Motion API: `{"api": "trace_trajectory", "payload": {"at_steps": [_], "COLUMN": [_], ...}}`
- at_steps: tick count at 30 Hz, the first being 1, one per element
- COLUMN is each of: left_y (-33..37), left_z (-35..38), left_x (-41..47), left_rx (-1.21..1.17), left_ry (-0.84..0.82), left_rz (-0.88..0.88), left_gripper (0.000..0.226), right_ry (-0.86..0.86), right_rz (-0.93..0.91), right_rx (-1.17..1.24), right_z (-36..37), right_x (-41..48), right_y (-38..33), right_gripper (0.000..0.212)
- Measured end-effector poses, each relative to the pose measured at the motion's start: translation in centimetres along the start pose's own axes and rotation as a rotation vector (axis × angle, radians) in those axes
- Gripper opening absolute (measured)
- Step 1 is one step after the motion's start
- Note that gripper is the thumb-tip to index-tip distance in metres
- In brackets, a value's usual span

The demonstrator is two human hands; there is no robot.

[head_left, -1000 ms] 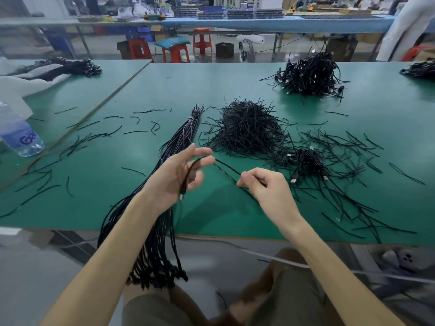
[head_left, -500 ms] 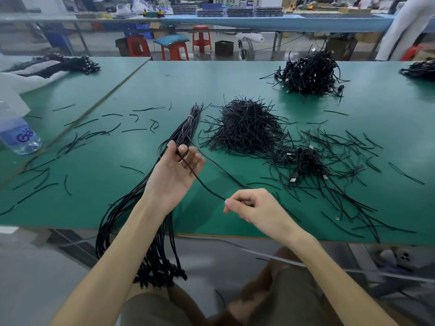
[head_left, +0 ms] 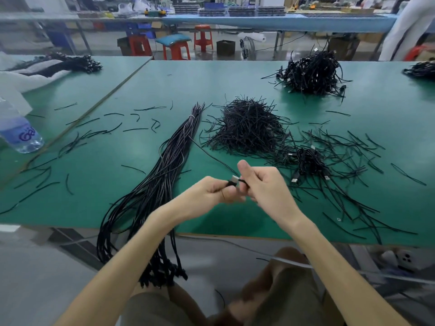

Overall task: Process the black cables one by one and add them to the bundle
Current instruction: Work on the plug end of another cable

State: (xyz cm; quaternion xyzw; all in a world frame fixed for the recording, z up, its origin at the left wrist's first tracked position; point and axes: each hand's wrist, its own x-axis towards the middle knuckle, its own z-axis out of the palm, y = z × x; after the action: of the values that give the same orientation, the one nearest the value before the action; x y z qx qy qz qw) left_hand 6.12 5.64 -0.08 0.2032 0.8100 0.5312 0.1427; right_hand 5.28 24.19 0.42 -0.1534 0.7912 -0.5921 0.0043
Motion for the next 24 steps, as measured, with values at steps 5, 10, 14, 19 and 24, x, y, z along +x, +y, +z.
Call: {"api": "trace_trajectory", "payload": {"at_steps": [5, 10, 14, 19, 24], "left_y": [0.1, 1.4, 1.9, 1.2, -0.4], "left_z": [1.5, -0.2, -2.5, -0.3, 2.7], "left_x": [0.6, -0.2, -1.9, -1.9, -0.1], "left_rx": [-0.707, -1.500, -0.907, 0.140, -0.305], "left_ry": [0.214, 0.155, 0.070, -0.247, 0.224], "left_rz": [0.007, 0.044, 0.067, -0.067, -0.039], "left_gripper": [0.055, 0.035, 0.043, 0.040, 0.031], "right_ry": [0.009, -0.113, 0.014, 0.162, 0.137], "right_rz": [-0.100, -0.090, -0.018, -0.002, -0.003], "right_rx": [0.044, -0.201, -0.374, -0.347, 0.005], "right_z": [1.8, 2.5, -0.1, -0.3, 1.5], "right_x": [-1.0, -1.9, -0.4, 0.9, 0.7], "right_y": [0.1, 1.5, 2.5, 1.5, -0.6], "right_gripper": [0.057, 0.071, 0.069, 0.077, 0.071]}}
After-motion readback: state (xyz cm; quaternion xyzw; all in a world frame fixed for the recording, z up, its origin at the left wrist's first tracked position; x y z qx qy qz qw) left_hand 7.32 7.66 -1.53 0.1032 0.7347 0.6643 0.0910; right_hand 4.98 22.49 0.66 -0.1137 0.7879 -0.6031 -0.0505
